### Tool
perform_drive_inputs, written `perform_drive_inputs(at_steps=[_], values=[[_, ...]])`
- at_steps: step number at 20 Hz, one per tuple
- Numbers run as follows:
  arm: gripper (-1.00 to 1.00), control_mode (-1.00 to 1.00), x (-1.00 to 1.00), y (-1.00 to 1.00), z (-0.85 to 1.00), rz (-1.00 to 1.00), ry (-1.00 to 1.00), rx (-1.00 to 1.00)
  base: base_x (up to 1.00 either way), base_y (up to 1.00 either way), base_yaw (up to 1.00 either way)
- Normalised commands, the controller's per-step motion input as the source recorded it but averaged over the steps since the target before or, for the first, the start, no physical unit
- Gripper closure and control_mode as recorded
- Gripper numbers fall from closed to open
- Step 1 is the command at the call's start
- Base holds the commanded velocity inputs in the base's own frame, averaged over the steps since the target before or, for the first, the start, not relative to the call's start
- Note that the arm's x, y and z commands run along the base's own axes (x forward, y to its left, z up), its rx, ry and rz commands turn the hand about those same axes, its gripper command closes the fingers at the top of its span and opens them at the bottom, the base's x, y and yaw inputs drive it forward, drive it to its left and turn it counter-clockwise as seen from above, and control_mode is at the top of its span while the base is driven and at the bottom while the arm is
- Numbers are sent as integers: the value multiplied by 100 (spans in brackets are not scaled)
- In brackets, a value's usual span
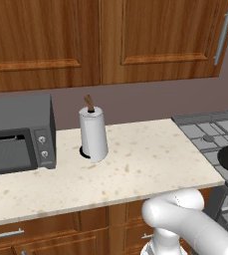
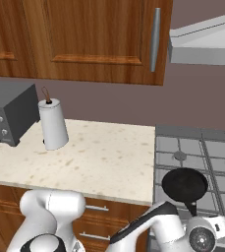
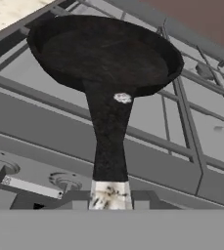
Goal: Pick the pan from the cabinet and place it on the stove. Then turn on the stove burner for the pan.
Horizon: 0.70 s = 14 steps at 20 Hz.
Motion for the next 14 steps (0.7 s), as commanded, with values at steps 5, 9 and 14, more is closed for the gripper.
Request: perform_drive_inputs(at_steps=[5,9,14], values=[[100,-100,11,1,-2,0,18,0,0,0,0],[100,-100,15,0,0,3,15,0,0,0,0],[-100,-100,2,0,0,0,6,0,0,0,0]])
